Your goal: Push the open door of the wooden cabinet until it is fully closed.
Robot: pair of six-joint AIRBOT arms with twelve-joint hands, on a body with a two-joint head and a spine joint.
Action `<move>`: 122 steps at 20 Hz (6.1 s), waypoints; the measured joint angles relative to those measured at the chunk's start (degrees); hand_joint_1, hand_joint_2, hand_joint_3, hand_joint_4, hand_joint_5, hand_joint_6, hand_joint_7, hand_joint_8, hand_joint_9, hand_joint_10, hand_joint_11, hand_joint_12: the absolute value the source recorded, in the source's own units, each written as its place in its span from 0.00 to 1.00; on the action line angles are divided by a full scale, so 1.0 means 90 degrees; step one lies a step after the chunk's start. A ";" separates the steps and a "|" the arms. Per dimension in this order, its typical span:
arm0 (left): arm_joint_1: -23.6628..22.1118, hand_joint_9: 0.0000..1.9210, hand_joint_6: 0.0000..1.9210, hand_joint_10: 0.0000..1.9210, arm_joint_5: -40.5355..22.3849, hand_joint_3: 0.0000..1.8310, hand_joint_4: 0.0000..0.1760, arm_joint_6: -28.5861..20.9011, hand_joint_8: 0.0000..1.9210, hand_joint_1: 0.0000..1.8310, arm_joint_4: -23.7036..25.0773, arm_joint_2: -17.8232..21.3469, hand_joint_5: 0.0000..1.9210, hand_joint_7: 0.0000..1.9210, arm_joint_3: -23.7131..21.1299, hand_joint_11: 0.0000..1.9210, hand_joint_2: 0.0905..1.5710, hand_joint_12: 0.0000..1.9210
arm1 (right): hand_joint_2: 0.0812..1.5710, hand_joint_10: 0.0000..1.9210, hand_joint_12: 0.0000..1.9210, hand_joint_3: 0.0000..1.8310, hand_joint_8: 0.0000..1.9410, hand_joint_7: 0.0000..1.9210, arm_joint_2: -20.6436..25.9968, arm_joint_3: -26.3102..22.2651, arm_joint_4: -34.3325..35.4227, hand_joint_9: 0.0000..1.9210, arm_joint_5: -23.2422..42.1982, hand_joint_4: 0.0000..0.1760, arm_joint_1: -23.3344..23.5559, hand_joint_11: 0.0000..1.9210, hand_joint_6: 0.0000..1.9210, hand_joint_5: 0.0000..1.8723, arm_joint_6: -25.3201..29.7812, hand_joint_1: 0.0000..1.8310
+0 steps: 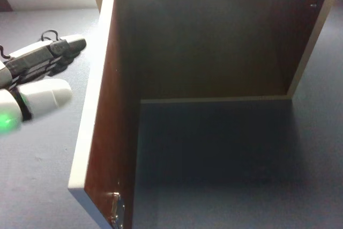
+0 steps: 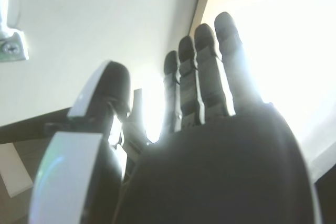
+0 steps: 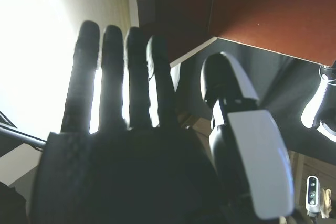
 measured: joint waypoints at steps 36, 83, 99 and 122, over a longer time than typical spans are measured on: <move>-0.0680 0.06 0.01 0.00 0.1052 0.00 0.00 0.0000 0.00 0.00 0.1430 -0.0313 0.04 0.07 0.0209 0.06 0.95 0.00 | 0.89 0.00 0.19 0.00 0.00 0.18 -0.0049 0.0027 0.0002 0.15 -0.0010 0.00 0.0000 0.04 0.00 0.20 0.0029 0.26; -0.2387 0.07 0.00 0.00 0.1923 0.00 0.00 0.0005 0.00 0.00 0.2001 -0.1960 0.08 0.07 0.1236 0.07 0.94 0.01 | 0.89 0.00 0.25 0.00 0.00 0.20 -0.0080 0.0087 0.0095 0.15 0.0022 0.00 0.0000 0.00 0.00 0.21 0.0078 0.30; -0.2516 0.07 0.01 0.01 0.1683 0.00 0.00 -0.0002 0.01 0.00 0.1838 -0.1948 0.06 0.07 0.1192 0.07 0.93 0.01 | 0.89 0.00 0.20 0.00 0.00 0.20 -0.0083 0.0092 0.0092 0.16 0.0032 0.00 0.0000 0.04 0.00 0.21 0.0080 0.31; 0.0333 0.09 0.00 0.00 -0.1690 0.00 0.02 0.0002 0.00 0.03 -0.0906 -0.0129 0.10 0.10 -0.0022 0.08 0.93 0.01 | 0.90 0.00 0.23 0.00 0.00 0.18 -0.0102 0.0066 0.0202 0.12 0.0578 0.00 0.0000 0.00 0.00 0.21 0.0180 0.35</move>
